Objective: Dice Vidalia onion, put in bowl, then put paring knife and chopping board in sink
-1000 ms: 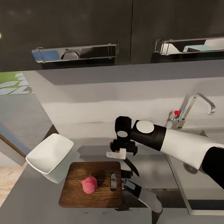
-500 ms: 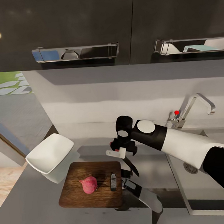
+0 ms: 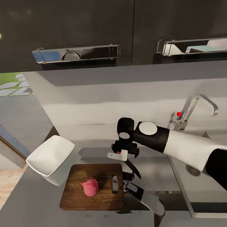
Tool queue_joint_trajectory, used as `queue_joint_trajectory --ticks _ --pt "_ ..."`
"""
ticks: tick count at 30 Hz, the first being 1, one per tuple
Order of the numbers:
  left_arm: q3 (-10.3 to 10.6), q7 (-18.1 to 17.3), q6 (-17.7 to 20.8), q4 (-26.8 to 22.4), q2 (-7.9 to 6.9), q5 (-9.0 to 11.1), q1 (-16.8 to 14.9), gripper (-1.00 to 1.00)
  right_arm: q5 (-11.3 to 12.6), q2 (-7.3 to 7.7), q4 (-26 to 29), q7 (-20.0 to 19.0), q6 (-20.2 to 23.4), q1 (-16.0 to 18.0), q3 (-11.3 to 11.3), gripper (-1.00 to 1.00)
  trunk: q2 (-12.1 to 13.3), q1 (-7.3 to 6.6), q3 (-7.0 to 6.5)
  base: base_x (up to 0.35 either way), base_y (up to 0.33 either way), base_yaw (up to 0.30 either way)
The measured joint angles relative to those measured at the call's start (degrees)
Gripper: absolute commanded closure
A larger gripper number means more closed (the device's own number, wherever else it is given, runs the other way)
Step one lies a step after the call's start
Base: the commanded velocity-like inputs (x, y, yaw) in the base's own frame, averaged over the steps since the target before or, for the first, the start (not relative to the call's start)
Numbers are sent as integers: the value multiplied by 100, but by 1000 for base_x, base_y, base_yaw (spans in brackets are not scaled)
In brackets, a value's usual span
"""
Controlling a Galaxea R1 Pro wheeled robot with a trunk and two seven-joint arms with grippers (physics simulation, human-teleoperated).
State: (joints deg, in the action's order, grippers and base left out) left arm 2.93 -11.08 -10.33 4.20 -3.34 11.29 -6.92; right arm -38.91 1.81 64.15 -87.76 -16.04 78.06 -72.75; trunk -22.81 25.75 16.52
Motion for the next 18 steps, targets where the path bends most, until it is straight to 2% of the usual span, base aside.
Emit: queue_joint_trajectory --ticks 14,18 --pt "0 0 0 0 0 0 0 -100 -22 -24 1 12 20 0 -9 -100 0 0 0 1 0 0" --pt "0 0 0 -1 0 0 0 -100 -22 -33 1 23 21 0 -9 -100 -1 -2 0 108 0 0"
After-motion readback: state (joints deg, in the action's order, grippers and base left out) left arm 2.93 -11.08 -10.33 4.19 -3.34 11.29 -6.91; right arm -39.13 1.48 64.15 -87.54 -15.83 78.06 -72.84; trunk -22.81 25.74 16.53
